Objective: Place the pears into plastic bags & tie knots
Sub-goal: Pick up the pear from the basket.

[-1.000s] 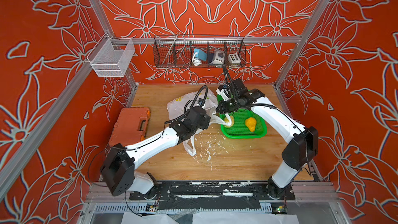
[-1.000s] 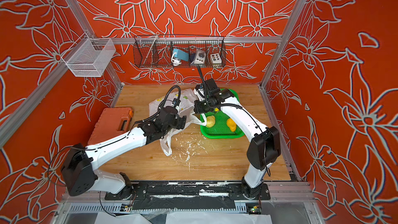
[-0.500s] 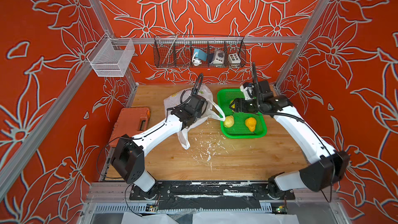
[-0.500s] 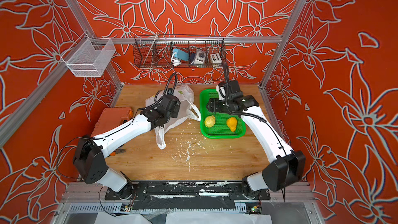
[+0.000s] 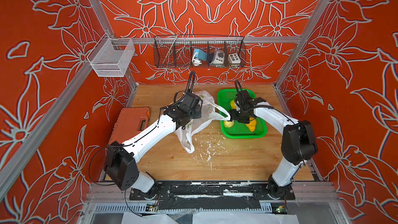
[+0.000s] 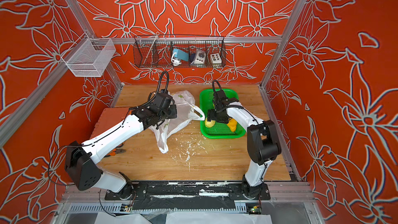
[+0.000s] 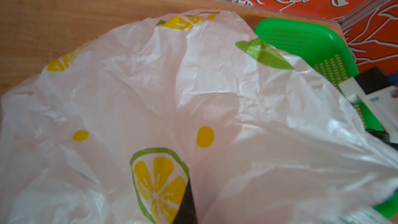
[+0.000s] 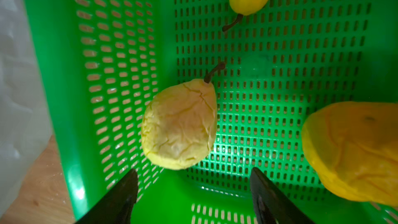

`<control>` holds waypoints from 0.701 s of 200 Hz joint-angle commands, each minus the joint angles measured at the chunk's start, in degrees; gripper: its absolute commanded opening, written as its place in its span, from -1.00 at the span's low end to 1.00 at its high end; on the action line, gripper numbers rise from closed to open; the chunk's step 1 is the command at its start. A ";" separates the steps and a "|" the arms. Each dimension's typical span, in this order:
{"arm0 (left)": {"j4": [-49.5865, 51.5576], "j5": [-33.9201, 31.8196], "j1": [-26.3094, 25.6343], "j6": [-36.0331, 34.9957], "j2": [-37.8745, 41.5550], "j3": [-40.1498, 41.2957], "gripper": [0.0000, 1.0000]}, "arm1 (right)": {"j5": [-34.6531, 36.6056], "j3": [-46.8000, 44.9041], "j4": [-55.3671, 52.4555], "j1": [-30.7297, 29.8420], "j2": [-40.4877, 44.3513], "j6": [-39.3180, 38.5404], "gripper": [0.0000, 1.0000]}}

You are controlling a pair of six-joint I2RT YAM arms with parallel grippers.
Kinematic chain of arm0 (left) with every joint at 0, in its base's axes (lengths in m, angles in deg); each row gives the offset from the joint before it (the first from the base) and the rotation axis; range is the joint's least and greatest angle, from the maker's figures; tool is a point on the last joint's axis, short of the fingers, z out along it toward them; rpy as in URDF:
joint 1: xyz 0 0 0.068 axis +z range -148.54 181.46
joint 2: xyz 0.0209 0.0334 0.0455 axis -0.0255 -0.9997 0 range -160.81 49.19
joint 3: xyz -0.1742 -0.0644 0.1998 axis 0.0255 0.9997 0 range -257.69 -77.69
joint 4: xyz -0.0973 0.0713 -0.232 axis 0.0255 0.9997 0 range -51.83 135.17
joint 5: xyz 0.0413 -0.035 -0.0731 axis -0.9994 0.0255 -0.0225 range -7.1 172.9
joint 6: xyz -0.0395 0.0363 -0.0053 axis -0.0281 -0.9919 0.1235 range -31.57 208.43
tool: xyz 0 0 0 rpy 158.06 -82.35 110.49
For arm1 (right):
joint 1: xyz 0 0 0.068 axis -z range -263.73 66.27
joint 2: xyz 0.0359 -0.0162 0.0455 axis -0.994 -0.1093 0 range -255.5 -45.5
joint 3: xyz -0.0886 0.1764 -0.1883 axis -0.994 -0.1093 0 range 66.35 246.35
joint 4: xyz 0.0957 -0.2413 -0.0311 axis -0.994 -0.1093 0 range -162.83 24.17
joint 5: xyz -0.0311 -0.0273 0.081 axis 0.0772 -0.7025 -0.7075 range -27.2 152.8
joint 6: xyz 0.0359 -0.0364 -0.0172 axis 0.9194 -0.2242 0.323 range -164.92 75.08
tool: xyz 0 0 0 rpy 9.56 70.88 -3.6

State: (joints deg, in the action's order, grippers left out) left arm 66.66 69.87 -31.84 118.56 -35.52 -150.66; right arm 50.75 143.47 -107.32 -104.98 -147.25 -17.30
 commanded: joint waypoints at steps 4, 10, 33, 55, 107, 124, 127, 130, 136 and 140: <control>-0.32 2.31 0.34 2.41 1.91 1.58 -1.00 | -2.55 2.24 3.26 -0.10 -2.65 2.88 0.65; -0.43 2.23 0.34 2.46 2.05 1.89 -1.00 | -3.36 2.37 3.78 -0.10 -3.50 3.47 0.64; -0.59 2.12 0.34 2.45 1.98 2.22 -1.00 | -6.43 2.31 6.39 -0.27 -6.11 5.24 0.59; -1.13 2.44 0.43 2.84 1.52 2.14 -1.00 | -8.17 2.30 7.36 -0.41 -7.67 5.67 0.50; -3.00 5.96 3.28 5.12 -0.69 0.56 -1.00 | -10.95 -0.58 8.39 -0.28 -3.65 4.87 -0.46; -3.28 7.21 4.61 5.42 -0.96 -0.13 -1.00 | -10.52 -2.86 8.02 -0.19 3.44 4.90 -0.58; -3.38 7.30 4.76 5.32 -0.97 -0.27 -1.00 | -10.46 -3.20 7.75 -0.19 4.85 4.83 -0.58; -3.36 7.32 4.82 5.16 -1.06 -0.47 -1.00 | -10.40 -3.67 7.32 -0.18 6.80 4.95 -0.58; -3.23 7.37 4.95 4.83 -1.24 -0.90 -1.00 | -10.44 -4.32 6.80 -0.18 9.17 5.06 -0.58; -3.03 7.41 5.06 4.60 -1.40 -1.21 -1.00 | -10.58 -4.92 6.42 -0.15 11.32 5.20 -0.58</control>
State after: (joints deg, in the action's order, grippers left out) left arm 64.54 75.68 -27.81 122.56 -35.97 -149.61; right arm 41.09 140.35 -99.74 -105.03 -147.91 -12.60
